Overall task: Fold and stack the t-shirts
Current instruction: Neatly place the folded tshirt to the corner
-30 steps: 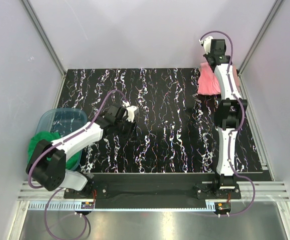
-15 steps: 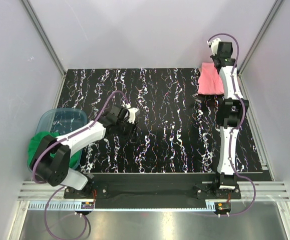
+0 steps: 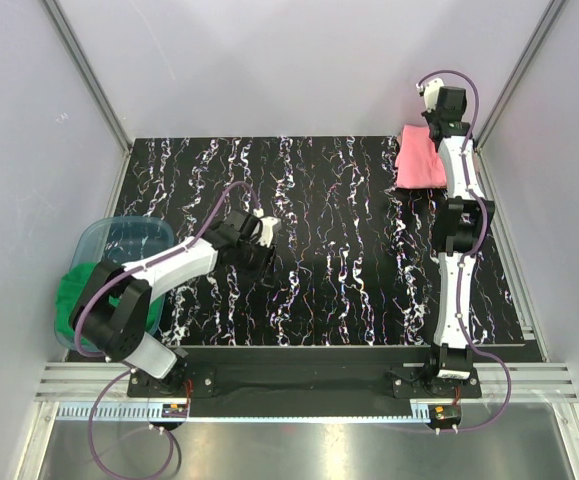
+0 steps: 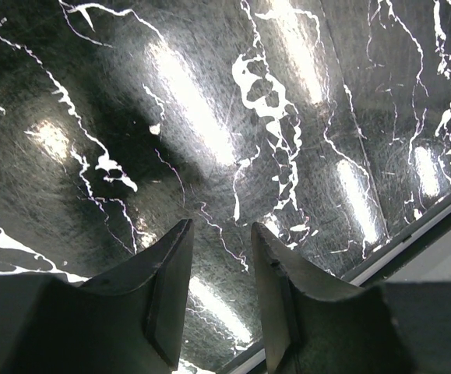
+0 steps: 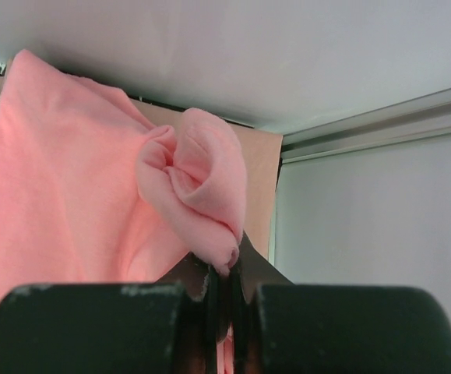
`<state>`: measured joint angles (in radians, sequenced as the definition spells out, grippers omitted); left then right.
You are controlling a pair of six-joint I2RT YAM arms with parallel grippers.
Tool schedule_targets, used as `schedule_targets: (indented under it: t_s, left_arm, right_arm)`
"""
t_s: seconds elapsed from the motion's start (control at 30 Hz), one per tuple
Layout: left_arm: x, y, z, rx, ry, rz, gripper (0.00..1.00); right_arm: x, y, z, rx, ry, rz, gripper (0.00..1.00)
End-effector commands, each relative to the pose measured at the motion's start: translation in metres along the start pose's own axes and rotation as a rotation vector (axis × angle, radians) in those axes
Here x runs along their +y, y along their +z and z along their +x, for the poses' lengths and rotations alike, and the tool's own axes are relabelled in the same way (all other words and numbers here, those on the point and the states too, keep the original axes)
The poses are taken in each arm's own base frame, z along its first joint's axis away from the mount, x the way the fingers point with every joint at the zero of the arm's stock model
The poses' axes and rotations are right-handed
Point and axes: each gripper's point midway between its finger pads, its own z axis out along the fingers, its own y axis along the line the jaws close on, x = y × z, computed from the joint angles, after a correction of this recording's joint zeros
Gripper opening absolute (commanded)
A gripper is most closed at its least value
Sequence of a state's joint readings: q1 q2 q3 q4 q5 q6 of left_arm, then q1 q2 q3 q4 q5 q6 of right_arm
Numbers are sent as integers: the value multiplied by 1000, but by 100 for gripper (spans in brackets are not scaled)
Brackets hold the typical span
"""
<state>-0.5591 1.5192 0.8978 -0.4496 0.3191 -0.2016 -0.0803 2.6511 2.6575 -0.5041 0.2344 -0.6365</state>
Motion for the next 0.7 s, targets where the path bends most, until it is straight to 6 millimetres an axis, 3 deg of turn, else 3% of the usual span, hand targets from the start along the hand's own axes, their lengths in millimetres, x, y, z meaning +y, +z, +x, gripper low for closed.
schedule_targets:
  t_s: [0.0,0.67]
  left_arm:
    - [-7,-3,-24,-50,21,28,40]
    - [-8,5,-32,-35,-7,34,40]
  right_arm:
    - [-26,-2,-35,-135,24,58,0]
    - [-39,31,-8,-173,96,56,0]
